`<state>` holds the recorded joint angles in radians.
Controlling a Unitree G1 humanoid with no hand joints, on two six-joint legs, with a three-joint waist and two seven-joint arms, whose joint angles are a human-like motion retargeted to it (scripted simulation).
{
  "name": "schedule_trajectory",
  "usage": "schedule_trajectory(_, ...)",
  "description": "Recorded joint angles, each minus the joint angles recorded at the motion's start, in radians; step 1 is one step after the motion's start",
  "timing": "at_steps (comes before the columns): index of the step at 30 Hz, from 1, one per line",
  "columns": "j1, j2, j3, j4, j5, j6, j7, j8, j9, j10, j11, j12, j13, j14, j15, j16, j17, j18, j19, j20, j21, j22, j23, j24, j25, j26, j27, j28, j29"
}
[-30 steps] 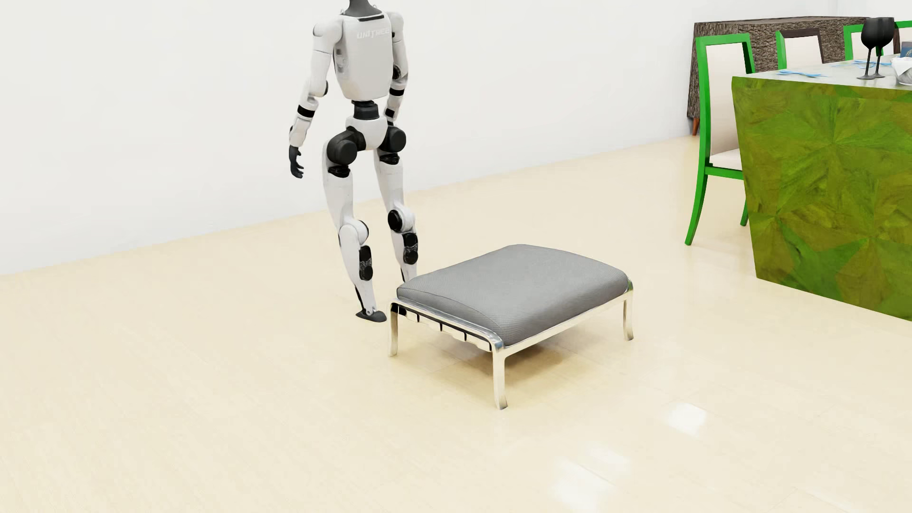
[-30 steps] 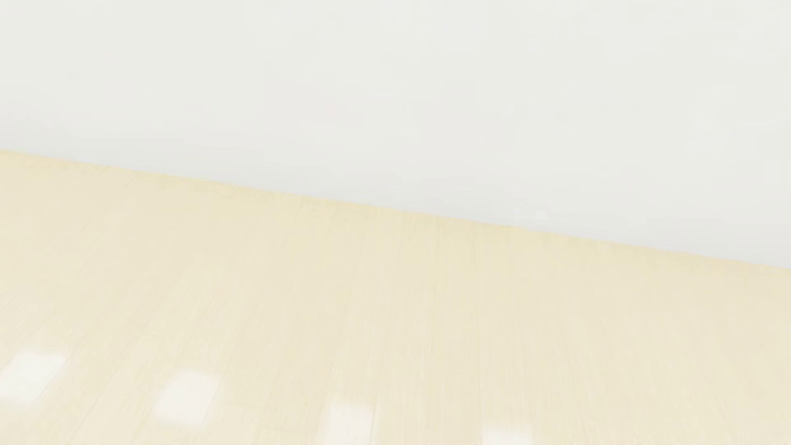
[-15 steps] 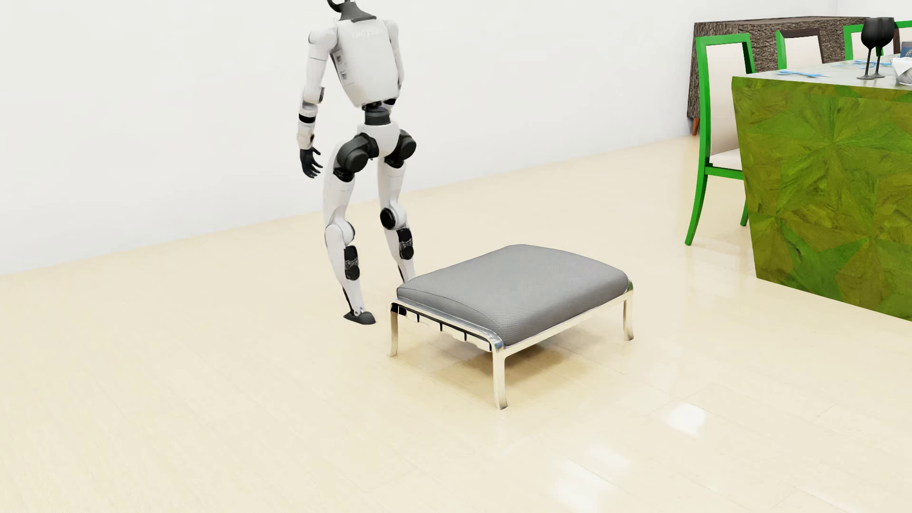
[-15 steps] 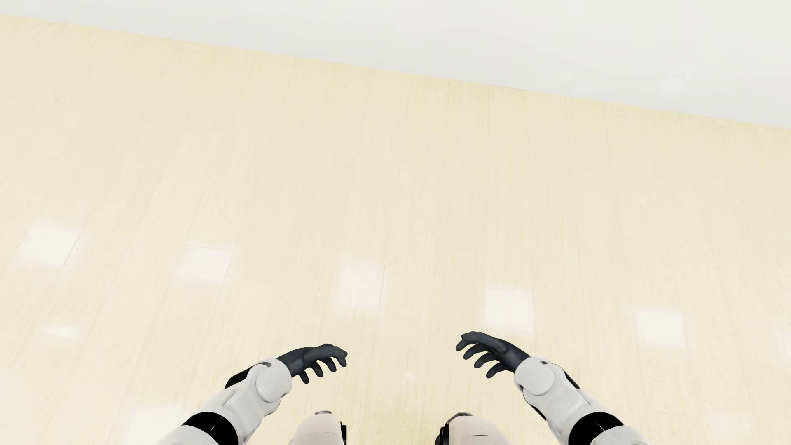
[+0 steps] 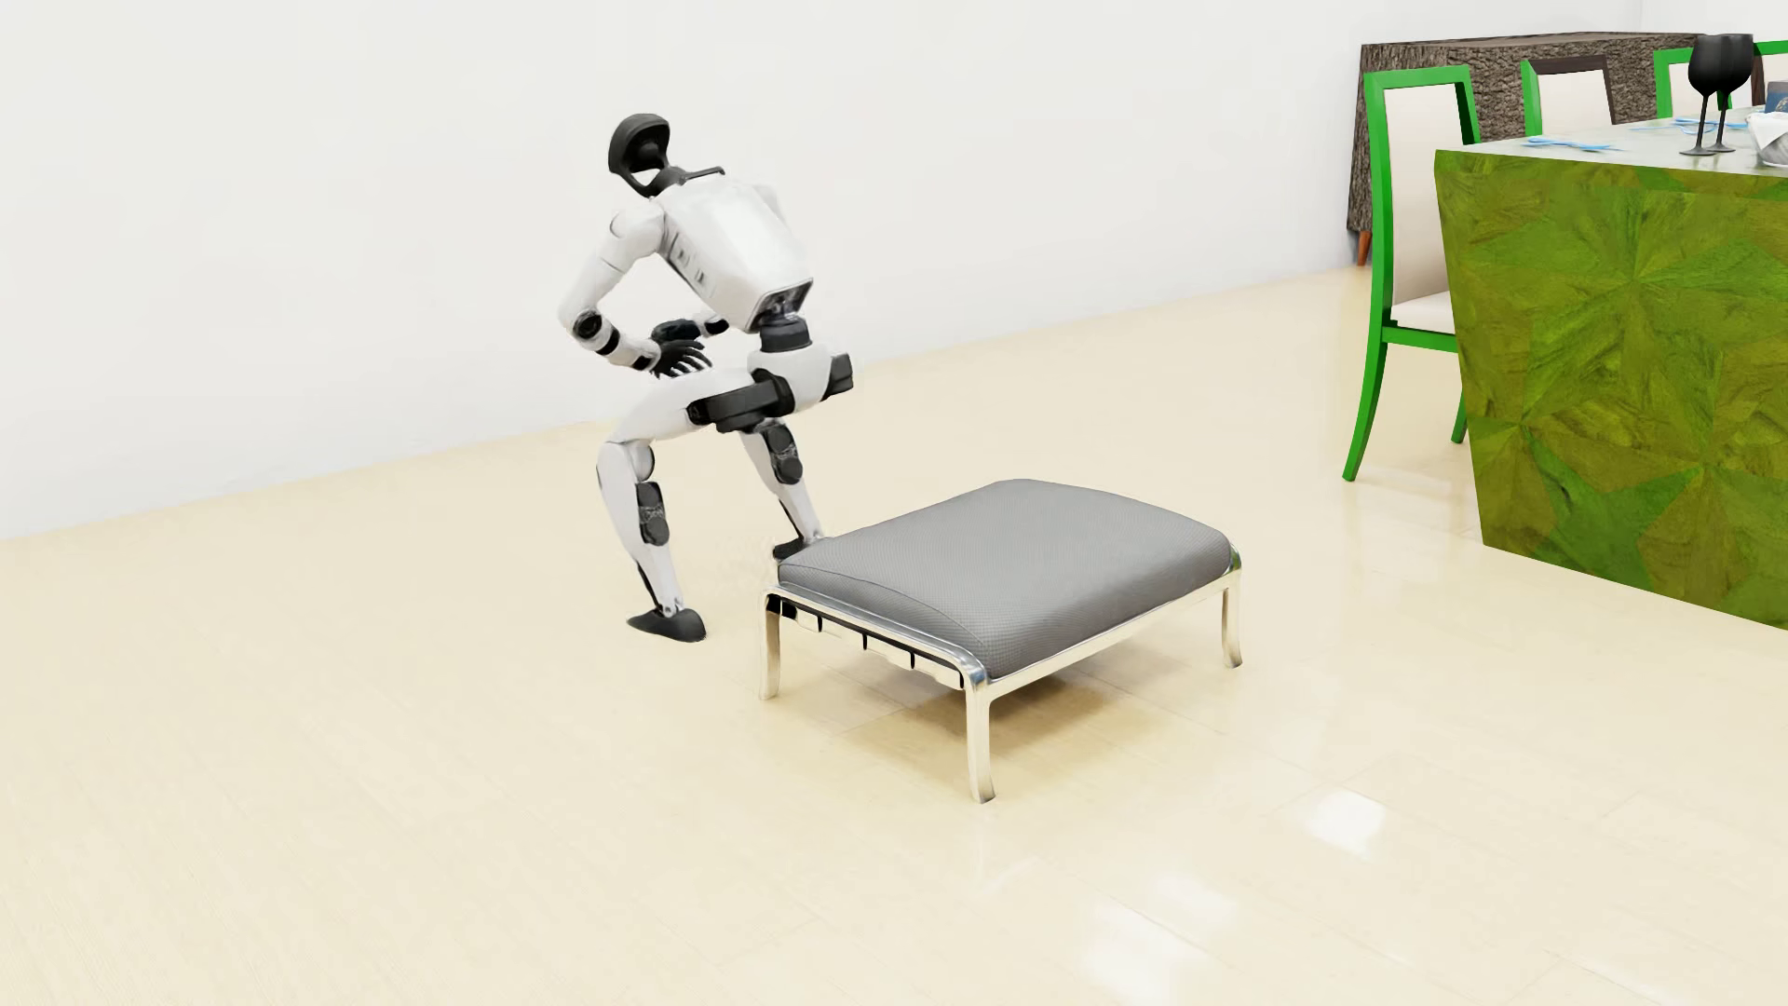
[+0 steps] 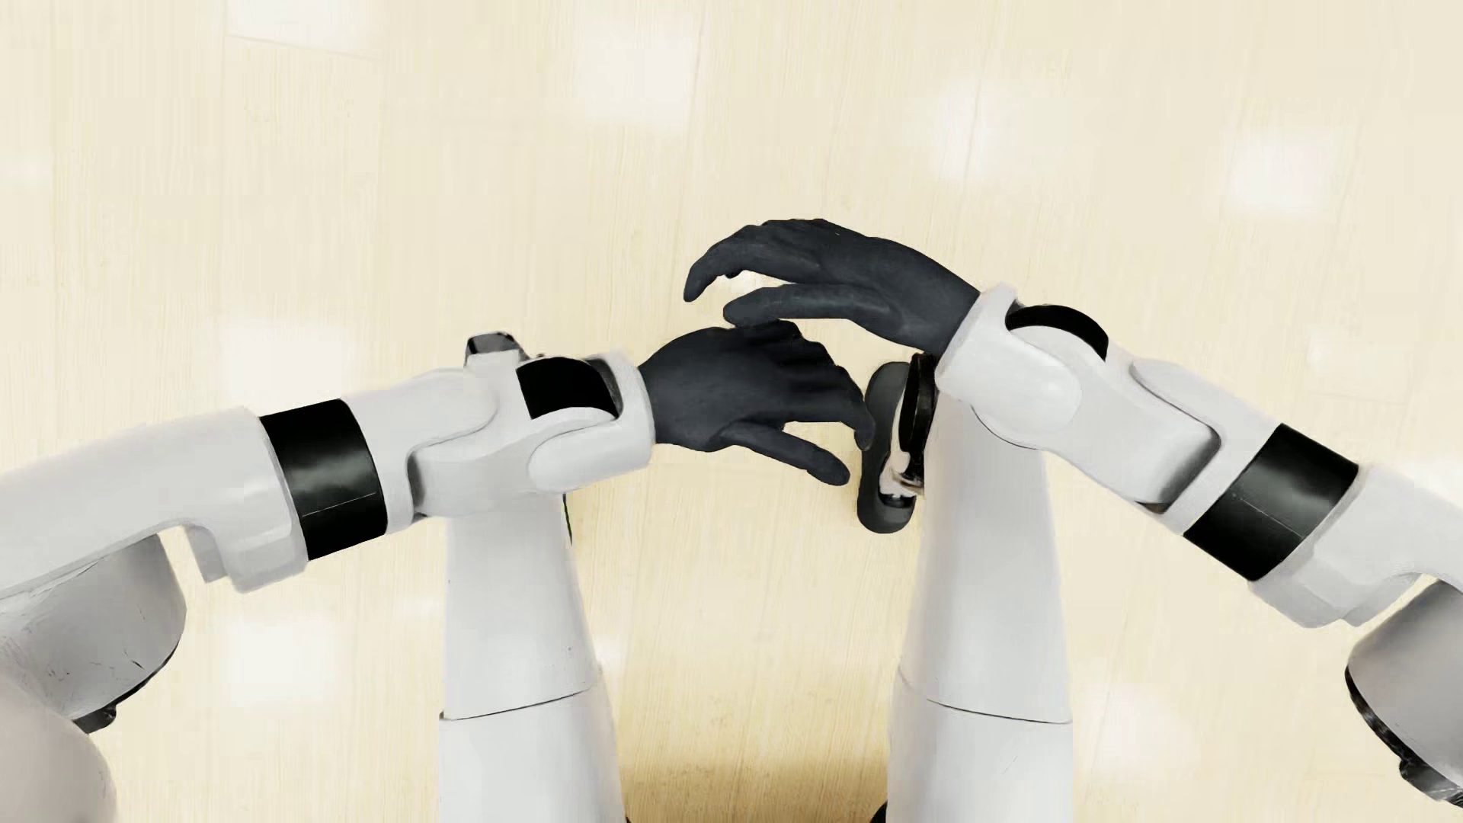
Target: Perch on the chair
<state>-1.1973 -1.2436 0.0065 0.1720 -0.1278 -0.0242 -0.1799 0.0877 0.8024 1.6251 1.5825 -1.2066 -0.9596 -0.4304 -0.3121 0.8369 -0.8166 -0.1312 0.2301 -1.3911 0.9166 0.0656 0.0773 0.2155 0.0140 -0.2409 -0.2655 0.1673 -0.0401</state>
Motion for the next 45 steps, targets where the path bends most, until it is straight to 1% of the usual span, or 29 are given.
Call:
schedule_trajectory(2, -0.086, -0.098, -0.001, -0.003, -0.021, 0.005, -0.022, 0.023, 0.032, 0.101, 0.111, -0.065, -0.018, -0.016, -0.016, 0.068, -0.089, -0.021, 0.018, -0.045, -0.002, -0.112, -0.124, -0.038, 0.049, -0.004, -0.023, 0.097, -0.082)
schedule_trajectory(5, -0.197, -0.22, -0.001, -0.007, -0.032, 0.011, -0.048, 0.057, 0.069, 0.227, 0.244, -0.125, -0.016, -0.022, -0.017, 0.162, -0.186, -0.041, 0.034, -0.082, -0.024, -0.243, -0.282, -0.057, 0.09, -0.017, -0.064, 0.212, -0.189)
schedule_trajectory(8, -0.262, -0.292, -0.004, -0.015, -0.036, 0.015, -0.067, 0.083, 0.095, 0.318, 0.341, -0.11, 0.03, -0.005, -0.005, 0.23, -0.231, -0.05, 0.036, -0.058, -0.084, -0.319, -0.38, -0.056, 0.102, -0.028, -0.086, 0.277, -0.24)
schedule_trajectory(11, -0.266, -0.294, -0.001, -0.014, -0.038, 0.015, -0.079, 0.091, 0.095, 0.371, 0.391, -0.026, 0.107, 0.027, 0.034, 0.243, -0.225, -0.057, 0.034, 0.021, -0.149, -0.32, -0.393, -0.04, 0.091, -0.024, -0.088, 0.282, -0.251)
schedule_trajectory(13, -0.218, -0.242, -0.001, -0.008, -0.036, 0.017, -0.076, 0.081, 0.079, 0.356, 0.367, 0.1, 0.178, 0.062, 0.09, 0.217, -0.18, -0.054, 0.025, 0.135, -0.192, -0.266, -0.34, -0.02, 0.065, -0.018, -0.071, 0.235, -0.209)
schedule_trajectory(15, -0.172, -0.189, -0.002, -0.008, -0.034, 0.019, -0.075, 0.076, 0.047, 0.351, 0.359, 0.22, 0.25, 0.086, 0.107, 0.161, -0.104, -0.043, 0.021, 0.248, -0.252, -0.191, -0.257, 0.006, 0.025, -0.009, -0.043, 0.156, -0.137)
schedule_trajectory(17, -0.097, -0.119, -0.002, -0.007, -0.03, 0.01, -0.072, 0.07, 0.01, 0.362, 0.371, 0.355, 0.356, 0.085, 0.11, 0.076, -0.002, -0.03, 0.007, 0.381, -0.337, -0.085, -0.158, 0.044, -0.033, -0.008, -0.023, 0.056, -0.071)
schedule_trajectory(19, -0.022, -0.05, -0.003, -0.001, -0.029, 0.004, -0.064, 0.065, -0.037, 0.366, 0.373, 0.508, 0.474, 0.078, 0.111, -0.038, 0.136, -0.023, -0.004, 0.543, -0.435, 0.045, -0.032, 0.089, -0.096, -0.012, -0.015, -0.026, -0.051)
schedule_trajectory(20, 0.006, -0.024, -0.002, 0.003, -0.026, 0.004, -0.06, 0.063, -0.062, 0.365, 0.371, 0.587, 0.53, 0.077, 0.114, -0.093, 0.198, -0.02, -0.008, 0.628, -0.483, 0.106, 0.027, 0.096, -0.105, -0.001, -0.008, -0.03, -0.073)
schedule_trajectory(22, 0.044, 0.016, -0.003, 0.003, -0.021, 0.007, -0.054, 0.06, -0.099, 0.356, 0.359, 0.731, 0.623, 0.084, 0.12, -0.185, 0.306, -0.015, -0.014, 0.78, -0.58, 0.209, 0.144, 0.064, -0.077, 0.031, -0.005, 0.067, -0.159)
schedule_trajectory(23, 0.06, 0.034, -0.005, 0.003, -0.015, 0.007, -0.051, 0.059, -0.11, 0.351, 0.353, 0.791, 0.659, 0.089, 0.124, -0.223, 0.353, -0.011, -0.019, 0.843, -0.618, 0.256, 0.201, 0.031, -0.06, 0.054, 0.006, 0.121, -0.211)
schedule_trajectory(24, 0.073, 0.049, -0.007, 0.003, -0.007, 0.005, -0.05, 0.058, -0.123, 0.346, 0.348, 0.845, 0.692, 0.094, 0.128, -0.261, 0.396, -0.01, -0.028, 0.895, -0.644, 0.312, 0.275, -0.015, -0.02, 0.079, 0.015, 0.171, -0.265)
schedule_trajectory(25, 0.089, 0.064, -0.008, 0.003, -0.002, 0.001, -0.049, 0.058, -0.132, 0.341, 0.345, 0.884, 0.722, 0.1, 0.133, -0.299, 0.432, -0.012, -0.035, 0.938, -0.664, 0.384, 0.36, -0.062, 0.019, 0.109, 0.033, 0.188, -0.291)
schedule_trajectory(26, 0.105, 0.086, -0.006, 0.006, 0.01, 0.001, -0.04, 0.053, -0.14, 0.339, 0.341, 0.91, 0.744, 0.104, 0.133, -0.334, 0.458, -0.001, -0.045, 0.978, -0.681, 0.479, 0.461, -0.118, 0.041, 0.137, 0.063, 0.17, -0.276)
schedule_trajectory(27, 0.122, 0.102, -0.006, 0.005, 0.013, -0.003, -0.039, 0.052, -0.147, 0.334, 0.339, 0.918, 0.758, 0.107, 0.134, -0.362, 0.472, -0.007, -0.055, 1.008, -0.693, 0.593, 0.58, -0.174, 0.049, 0.171, 0.104, 0.118, -0.217)
schedule_trajectory(28, 0.14, 0.119, -0.007, 0.003, 0.013, -0.006, -0.036, 0.049, -0.153, 0.33, 0.34, 0.924, 0.764, 0.109, 0.134, -0.381, 0.477, -0.011, -0.068, 1.029, -0.691, 0.714, 0.71, -0.205, 0.04, 0.211, 0.15, 0.051, -0.131)
schedule_trajectory(29, 0.155, 0.134, -0.007, 0.003, 0.014, -0.008, -0.031, 0.045, -0.161, 0.329, 0.341, 0.936, 0.764, 0.109, 0.131, -0.388, 0.476, -0.01, -0.079, 1.041, -0.676, 0.83, 0.847, -0.208, 0.002, 0.241, 0.184, -0.013, -0.035)
schedule_trajectory(30, 0.169, 0.149, -0.008, 0.003, 0.014, -0.01, -0.027, 0.041, -0.167, 0.328, 0.343, 0.955, 0.759, 0.11, 0.128, -0.389, 0.478, -0.01, -0.087, 1.047, -0.65, 0.933, 0.973, -0.183, -0.067, 0.256, 0.204, -0.085, 0.079)
schedule_trajectory(31, 0.181, 0.159, -0.009, 0.004, 0.018, -0.014, -0.023, 0.039, -0.176, 0.327, 0.343, 0.981, 0.761, 0.109, 0.127, -0.388, 0.486, -0.011, -0.094, 1.047, -0.612, 1.014, 1.067, -0.141, -0.168, 0.255, 0.197, -0.144, 0.162)
schedule_trajectory(32, 0.191, 0.165, -0.009, 0.011, 0.023, -0.018, -0.021, 0.037, -0.184, 0.326, 0.344, 1.019, 0.78, 0.108, 0.127, -0.387, 0.507, -0.011, -0.099, 1.052, -0.573, 1.066, 1.114, -0.066, -0.281, 0.251, 0.183, -0.227, 0.241)
schedule_trajectory(33, 0.196, 0.17, -0.009, 0.009, 0.022, -0.02, -0.02, 0.036, -0.191, 0.324, 0.344, 1.064, 0.81, 0.109, 0.126, -0.388, 0.528, -0.01, -0.1, 1.057, -0.566, 1.079, 1.139, 0.008, -0.35, 0.231, 0.172, -0.301, 0.285)
schedule_trajectory(34, 0.201, 0.173, -0.009, 0.009, 0.019, -0.021, -0.019, 0.035, -0.199, 0.323, 0.344, 1.116, 0.855, 0.108, 0.126, -0.391, 0.545, -0.008, -0.099, 1.075, -0.585, 1.075, 1.148, 0.046, -0.361, 0.211, 0.173, -0.36, 0.302)
schedule_trajectory(35, 0.203, 0.175, -0.009, 0.009, 0.017, -0.024, -0.019, 0.035, -0.206, 0.323, 0.344, 1.169, 0.898, 0.108, 0.125, -0.397, 0.557, -0.007, -0.096, 1.097, -0.614, 1.063, 1.151, 0.071, -0.337, 0.195, 0.178, -0.377, 0.278)
schedule_trajectory(37, 0.206, 0.179, -0.009, 0.016, 0.018, -0.024, -0.019, 0.035, -0.22, 0.325, 0.341, 1.269, 0.97, 0.106, 0.128, -0.423, 0.564, -0.006, -0.088, 1.15, -0.657, 1.033, 1.112, 0.049, -0.269, 0.185, 0.176, -0.397, 0.268)
schedule_trajectory(38, 0.21, 0.184, -0.01, 0.017, 0.017, -0.023, -0.019, 0.033, -0.221, 0.325, 0.339, 1.299, 0.989, 0.105, 0.128, -0.439, 0.566, -0.005, -0.084, 1.163, -0.667, 1.024, 1.082, 0.056, -0.253, 0.177, 0.166, -0.385, 0.26)
schedule_trajectory(39, 0.215, 0.19, -0.01, 0.02, 0.017, -0.022, -0.02, 0.033, -0.222, 0.325, 0.336, 1.319, 0.996, 0.104, 0.13, -0.453, 0.569, -0.003, -0.079, 1.169, -0.669, 1.012, 1.05, 0.055, -0.258, 0.176, 0.16, -0.39, 0.275)
schedule_trajectory(41, 0.225, 0.201, -0.01, 0.025, 0.017, -0.022, -0.02, 0.03, -0.222, 0.325, 0.333, 1.327, 0.981, 0.104, 0.132, -0.47, 0.577, -0.001, -0.077, 1.164, -0.654, 0.994, 1.008, 0.038, -0.265, 0.179, 0.144, -0.366, 0.272)
schedule_trajectory(43, 0.233, 0.21, -0.008, 0.027, 0.018, -0.024, -0.019, 0.029, -0.225, 0.324, 0.331, 1.295, 0.951, 0.103, 0.132, -0.456, 0.589, 0.0, -0.077, 1.136, -0.631, 0.977, 1.01, 0.067, -0.248, 0.165, 0.154, -0.404, 0.251)
schedule_trajectory(45, 0.239, 0.218, -0.007, 0.026, 0.02, -0.027, -0.018, 0.029, -0.224, 0.324, 0.33, 1.244, 0.916, 0.104, 0.132, -0.434, 0.596, 0.001, -0.079, 1.094, -0.614, 0.978, 1.021, 0.072, -0.234, 0.162, 0.155, -0.379, 0.206)
